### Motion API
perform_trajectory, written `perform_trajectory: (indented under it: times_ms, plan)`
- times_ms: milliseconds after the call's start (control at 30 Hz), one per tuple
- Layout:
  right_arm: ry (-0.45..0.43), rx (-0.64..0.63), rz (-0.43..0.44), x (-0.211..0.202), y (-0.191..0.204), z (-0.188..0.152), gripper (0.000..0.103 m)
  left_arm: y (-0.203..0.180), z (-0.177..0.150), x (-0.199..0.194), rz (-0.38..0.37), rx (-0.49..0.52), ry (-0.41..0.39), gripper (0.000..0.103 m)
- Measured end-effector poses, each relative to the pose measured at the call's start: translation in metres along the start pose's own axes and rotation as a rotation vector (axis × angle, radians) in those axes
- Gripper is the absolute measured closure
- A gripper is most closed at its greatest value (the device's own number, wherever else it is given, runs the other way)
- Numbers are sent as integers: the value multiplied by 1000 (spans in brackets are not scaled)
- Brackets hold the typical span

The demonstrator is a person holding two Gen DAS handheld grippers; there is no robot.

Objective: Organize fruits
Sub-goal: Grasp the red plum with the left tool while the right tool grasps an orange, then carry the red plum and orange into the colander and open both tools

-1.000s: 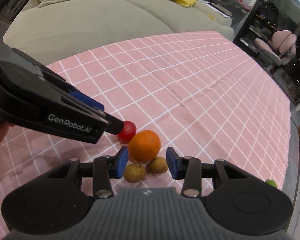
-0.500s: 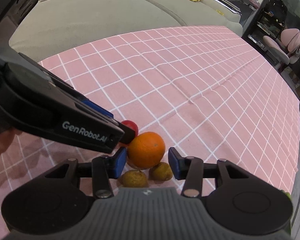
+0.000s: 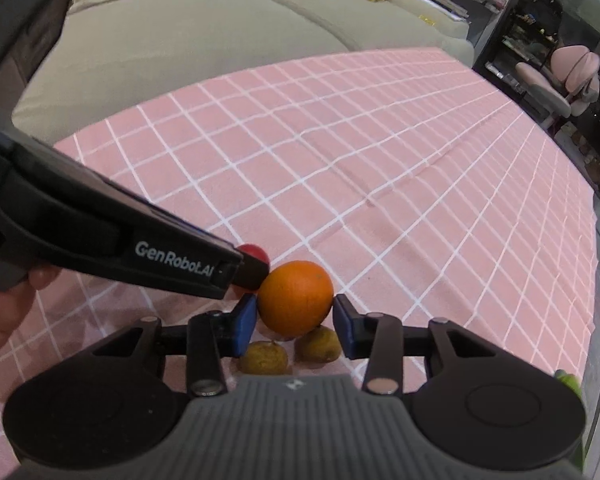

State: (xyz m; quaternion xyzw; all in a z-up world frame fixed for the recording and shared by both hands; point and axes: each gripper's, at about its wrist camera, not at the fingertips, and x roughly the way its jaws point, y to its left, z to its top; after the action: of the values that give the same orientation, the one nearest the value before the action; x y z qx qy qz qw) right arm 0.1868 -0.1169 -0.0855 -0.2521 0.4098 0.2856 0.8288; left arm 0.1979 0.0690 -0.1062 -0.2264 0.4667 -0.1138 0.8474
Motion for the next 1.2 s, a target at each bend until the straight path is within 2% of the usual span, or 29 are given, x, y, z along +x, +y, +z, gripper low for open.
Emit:
perform_trajectory:
  times_ms: [67,167,533,600,767,1033,1200]
  plan:
    - [-15,-1,-11,-9,-1,1,65,1,1,0,1,-7,8,76]
    - [-39,19,-21,-27,-5,-2,65,-2,2,1,11,4,30,70]
    - [-131,167,-100,-107,-29,-26,65,-19,-6,4,68,72,0,70]
    - [-141,199,-124,-118,-33,-32,65,-18,-5,4,65,58,0,74]
    - [-156,273,-212,-145,-49,-56,65,-10,-6,1,47,-14,-11,76]
    - [-124,380,-287,-149,-73,-95,65,-8,-6,-6,34,-53,-25,76]
    - [-111,440,-290,-134,-89,-111,65,-18,1,-20,-36,-80,-47,76]
